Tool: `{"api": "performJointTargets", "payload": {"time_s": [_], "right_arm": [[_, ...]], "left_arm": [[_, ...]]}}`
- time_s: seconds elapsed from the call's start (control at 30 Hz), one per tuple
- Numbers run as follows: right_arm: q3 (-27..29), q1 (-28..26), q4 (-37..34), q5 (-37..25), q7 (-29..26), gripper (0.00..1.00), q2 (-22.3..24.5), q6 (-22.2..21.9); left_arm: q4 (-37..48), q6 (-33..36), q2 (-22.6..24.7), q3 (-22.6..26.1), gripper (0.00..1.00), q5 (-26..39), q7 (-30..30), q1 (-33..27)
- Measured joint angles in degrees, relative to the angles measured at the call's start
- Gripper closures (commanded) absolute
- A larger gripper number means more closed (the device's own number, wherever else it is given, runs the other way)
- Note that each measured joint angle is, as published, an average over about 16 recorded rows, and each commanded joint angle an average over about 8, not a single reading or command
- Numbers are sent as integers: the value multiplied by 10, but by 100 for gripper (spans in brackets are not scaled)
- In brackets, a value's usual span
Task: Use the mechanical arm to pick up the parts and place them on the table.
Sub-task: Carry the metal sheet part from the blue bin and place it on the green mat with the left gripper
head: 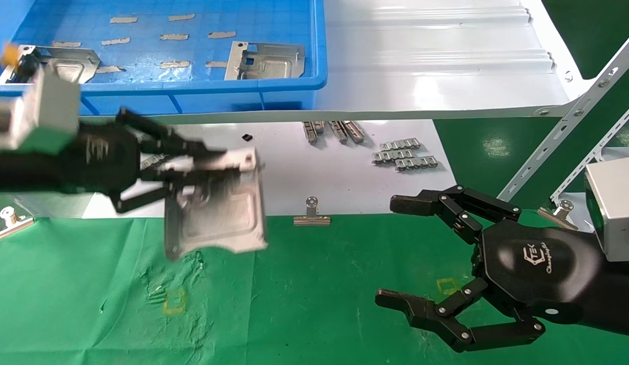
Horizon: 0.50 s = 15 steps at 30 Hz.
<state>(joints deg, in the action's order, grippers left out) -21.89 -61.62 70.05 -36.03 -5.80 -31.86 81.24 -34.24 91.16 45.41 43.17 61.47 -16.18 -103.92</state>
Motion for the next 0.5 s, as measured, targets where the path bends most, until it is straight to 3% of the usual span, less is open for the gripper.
{"api": "performJointTargets", "payload": {"time_s": [0.23,0.5], "right_arm": [[0,0,0,0,0,0,0,0],[0,0,0,0,0,0,0,0]], "left_arm": [[39,-12,-5,58,100,45,-111,25],[122,-16,18,91,100,82,-208,45]]}}
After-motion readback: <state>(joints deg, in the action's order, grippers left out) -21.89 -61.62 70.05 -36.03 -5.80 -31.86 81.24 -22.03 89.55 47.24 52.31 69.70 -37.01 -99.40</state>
